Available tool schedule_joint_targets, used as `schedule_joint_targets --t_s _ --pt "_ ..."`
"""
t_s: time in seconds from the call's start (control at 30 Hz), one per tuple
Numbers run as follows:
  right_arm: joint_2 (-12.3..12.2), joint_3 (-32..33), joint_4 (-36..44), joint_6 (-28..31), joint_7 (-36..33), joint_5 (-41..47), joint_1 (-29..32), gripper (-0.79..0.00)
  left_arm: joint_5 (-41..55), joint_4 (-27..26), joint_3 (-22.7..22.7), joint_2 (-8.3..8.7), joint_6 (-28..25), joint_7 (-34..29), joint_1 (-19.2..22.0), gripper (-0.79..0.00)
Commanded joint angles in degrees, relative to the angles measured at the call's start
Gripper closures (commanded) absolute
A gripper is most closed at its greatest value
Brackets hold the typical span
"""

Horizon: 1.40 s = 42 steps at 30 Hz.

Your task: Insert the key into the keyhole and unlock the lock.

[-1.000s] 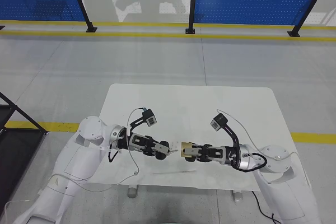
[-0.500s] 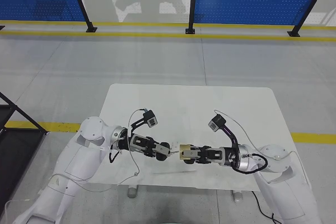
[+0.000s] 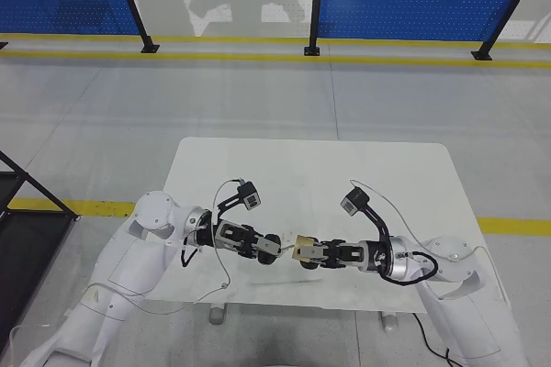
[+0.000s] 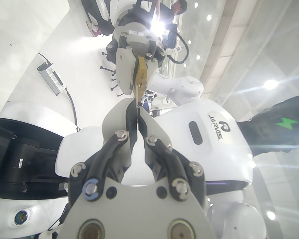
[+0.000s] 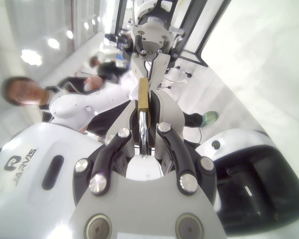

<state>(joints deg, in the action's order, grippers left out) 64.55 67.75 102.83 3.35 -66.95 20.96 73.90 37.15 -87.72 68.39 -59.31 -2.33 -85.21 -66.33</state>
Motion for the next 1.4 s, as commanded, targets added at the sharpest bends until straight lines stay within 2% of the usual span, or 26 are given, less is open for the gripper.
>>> schedule_joint_targets --t_s 0.0,0.53,1.07,1.17,1.37 --pt "-0.1 -0.1 -0.2 0.1 0.2 0.1 -0.1 0.000 0.1 0.0 0.0 0.04 0.0 0.0 0.1 0.000" --pt "-0.6 -1.1 -2.3 0.9 -4.1 1.4 -2.5 0.000 0.4 0.0 -0.2 0.83 2.1 -2.8 1.7 0.000" --pt "-0.6 -1.1 -2.4 0.9 -4.1 1.4 -2.6 0.000 -0.3 -0.5 -0.7 1.10 2.7 -2.4 1.8 0.000" --pt "-0.7 -1.2 -2.3 0.5 -3.2 0.8 -2.6 0.000 -2.3 -1.7 -0.8 1.50 2.5 -2.8 2.5 0.000" --pt "-1.0 -1.3 -5.5 -1.0 -8.3 1.9 -5.5 0.000 -5.2 -3.5 -3.7 3.42 0.4 -2.8 5.7 0.000"
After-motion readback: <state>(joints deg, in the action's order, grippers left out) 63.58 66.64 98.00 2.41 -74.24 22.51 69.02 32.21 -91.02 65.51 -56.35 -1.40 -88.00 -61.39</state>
